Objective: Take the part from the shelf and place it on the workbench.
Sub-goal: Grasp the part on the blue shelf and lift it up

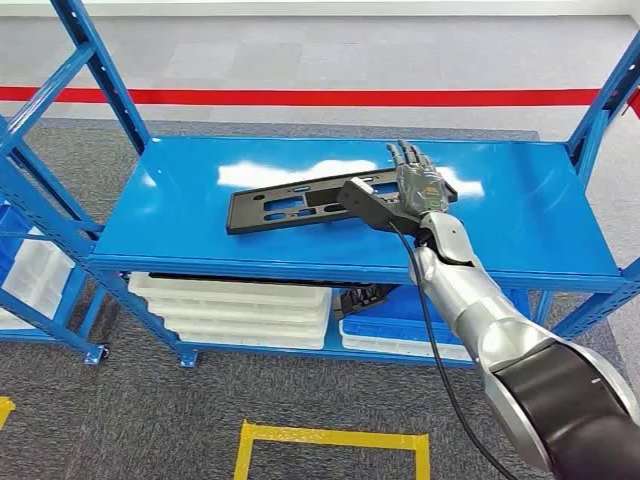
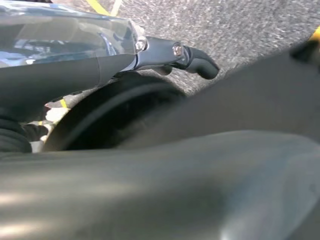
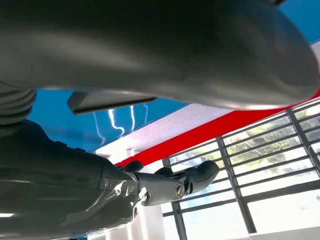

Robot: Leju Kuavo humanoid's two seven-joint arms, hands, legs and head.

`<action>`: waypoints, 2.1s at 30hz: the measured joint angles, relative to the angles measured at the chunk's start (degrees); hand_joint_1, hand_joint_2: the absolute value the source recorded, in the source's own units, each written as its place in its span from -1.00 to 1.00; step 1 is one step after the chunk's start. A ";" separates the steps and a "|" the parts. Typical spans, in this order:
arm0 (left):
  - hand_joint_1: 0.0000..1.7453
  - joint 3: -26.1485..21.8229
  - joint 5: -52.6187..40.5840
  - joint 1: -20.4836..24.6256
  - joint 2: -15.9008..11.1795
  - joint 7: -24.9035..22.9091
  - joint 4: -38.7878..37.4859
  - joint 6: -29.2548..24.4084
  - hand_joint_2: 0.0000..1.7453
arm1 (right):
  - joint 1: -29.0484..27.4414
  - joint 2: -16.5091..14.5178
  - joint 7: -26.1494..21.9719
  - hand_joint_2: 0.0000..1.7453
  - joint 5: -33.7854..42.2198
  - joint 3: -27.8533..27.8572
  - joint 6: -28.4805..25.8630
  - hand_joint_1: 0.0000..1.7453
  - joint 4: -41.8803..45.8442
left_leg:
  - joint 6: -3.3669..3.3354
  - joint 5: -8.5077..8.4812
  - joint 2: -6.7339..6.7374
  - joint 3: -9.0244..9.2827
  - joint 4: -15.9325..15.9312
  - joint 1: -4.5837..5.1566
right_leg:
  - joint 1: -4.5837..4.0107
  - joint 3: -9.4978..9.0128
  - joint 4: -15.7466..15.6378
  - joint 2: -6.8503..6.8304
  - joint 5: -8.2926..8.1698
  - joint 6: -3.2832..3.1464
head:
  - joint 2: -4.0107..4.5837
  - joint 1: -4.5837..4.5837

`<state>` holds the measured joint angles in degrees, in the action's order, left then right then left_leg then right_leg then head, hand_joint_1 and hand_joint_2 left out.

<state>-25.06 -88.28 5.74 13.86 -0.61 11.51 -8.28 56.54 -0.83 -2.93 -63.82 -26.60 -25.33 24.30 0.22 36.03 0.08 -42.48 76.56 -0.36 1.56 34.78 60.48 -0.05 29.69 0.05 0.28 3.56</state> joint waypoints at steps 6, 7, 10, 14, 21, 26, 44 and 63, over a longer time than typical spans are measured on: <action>-1.00 -0.01 0.00 0.14 -0.03 0.03 0.01 -0.02 -1.00 | 0.35 -0.05 0.00 -1.00 0.01 0.00 -0.04 -1.00 0.05 | -1.98 -7.87 -0.16 6.98 -15.58 0.69 | -0.17 -0.28 -0.13 0.21 0.21 0.26 | 0.00 -0.01; -1.00 -0.01 0.00 0.16 -0.05 0.04 0.01 -0.02 -1.00 | 0.37 -0.07 -0.01 -1.00 0.02 0.00 -0.04 -1.00 0.04 | -2.26 -7.73 -0.20 7.31 -16.30 0.87 | -0.16 -0.24 -0.20 0.19 0.21 0.45 | 0.00 -0.01; -1.00 -0.01 0.00 0.17 -0.08 0.07 0.01 -0.06 -1.00 | 0.43 -0.05 -0.02 -1.00 0.02 0.02 -0.06 -1.00 0.07 | -2.65 -7.74 -0.07 7.75 -17.47 0.65 | -0.16 -0.12 0.11 0.09 0.74 1.26 | 0.00 -0.02; -1.00 -0.01 0.00 0.17 -0.03 0.07 0.01 -0.11 -1.00 | 0.37 0.05 -0.01 -1.00 0.03 0.04 -0.05 -1.00 0.02 | -2.93 -8.11 0.10 8.19 -18.33 0.42 | -0.25 4.48 10.71 0.12 6.58 1.61 | 0.00 -0.07; -1.00 0.00 0.00 0.21 -0.02 0.07 0.01 -0.02 -1.00 | 0.08 0.13 -0.02 -1.00 0.04 0.04 -0.07 -1.00 0.00 | -1.97 -7.35 0.02 8.01 -17.22 0.54 | -0.16 0.38 0.86 0.11 0.04 1.81 | 0.00 -0.05; -1.00 0.00 0.00 0.15 -0.02 0.07 0.01 0.00 -1.00 | -0.01 0.18 0.01 -1.00 0.05 0.06 -0.10 -1.00 0.01 | -1.06 -6.00 -0.02 7.17 -15.49 0.47 | -0.10 0.17 0.05 0.22 -0.10 0.49 | 0.00 -0.01; -1.00 0.01 -0.01 0.34 -0.13 0.00 0.01 0.00 -1.00 | 0.72 0.28 -0.02 -1.00 -0.01 0.15 -0.08 -1.00 0.05 | -3.14 -8.29 0.10 8.01 -18.35 0.66 | -0.35 3.71 8.75 0.16 5.62 1.58 | 0.00 -0.04; -1.00 0.03 -0.02 0.17 -0.11 0.00 0.00 0.05 -1.00 | 0.60 0.33 0.00 -1.00 -0.11 0.16 0.02 -1.00 0.01 | -0.47 -1.53 -0.04 1.22 -2.38 0.12 | -0.10 0.09 0.13 0.04 -0.12 0.06 | 0.00 0.00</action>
<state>-25.03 -88.30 5.91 13.75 -0.61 11.51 -8.23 57.14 -0.50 -2.93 -63.94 -26.44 -25.31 24.32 -0.25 34.50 0.04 -41.26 74.18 -0.24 1.47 34.87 60.61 -0.01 29.57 0.11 0.28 3.56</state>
